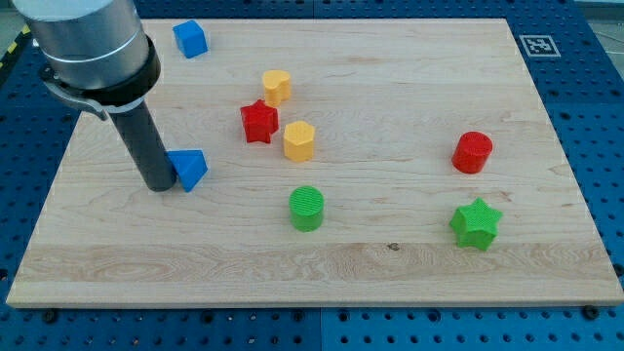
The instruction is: Move the blue triangle bottom diagonally to the red star
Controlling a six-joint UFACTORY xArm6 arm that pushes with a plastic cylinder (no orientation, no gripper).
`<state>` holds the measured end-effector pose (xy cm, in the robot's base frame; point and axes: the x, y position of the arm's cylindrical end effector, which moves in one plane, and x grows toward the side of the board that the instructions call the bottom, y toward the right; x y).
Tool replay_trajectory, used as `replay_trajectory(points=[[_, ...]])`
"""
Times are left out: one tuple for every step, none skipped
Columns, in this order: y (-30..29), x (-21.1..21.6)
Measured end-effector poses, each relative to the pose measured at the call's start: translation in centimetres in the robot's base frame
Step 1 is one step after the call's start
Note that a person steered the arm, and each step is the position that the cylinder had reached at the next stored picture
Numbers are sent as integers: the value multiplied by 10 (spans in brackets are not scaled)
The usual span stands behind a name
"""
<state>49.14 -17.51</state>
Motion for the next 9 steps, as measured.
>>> replay_trajectory(points=[[0, -1], [3, -3], [25, -3], [35, -3], [34, -7], [32, -19], [41, -18], [76, 8], [94, 17]])
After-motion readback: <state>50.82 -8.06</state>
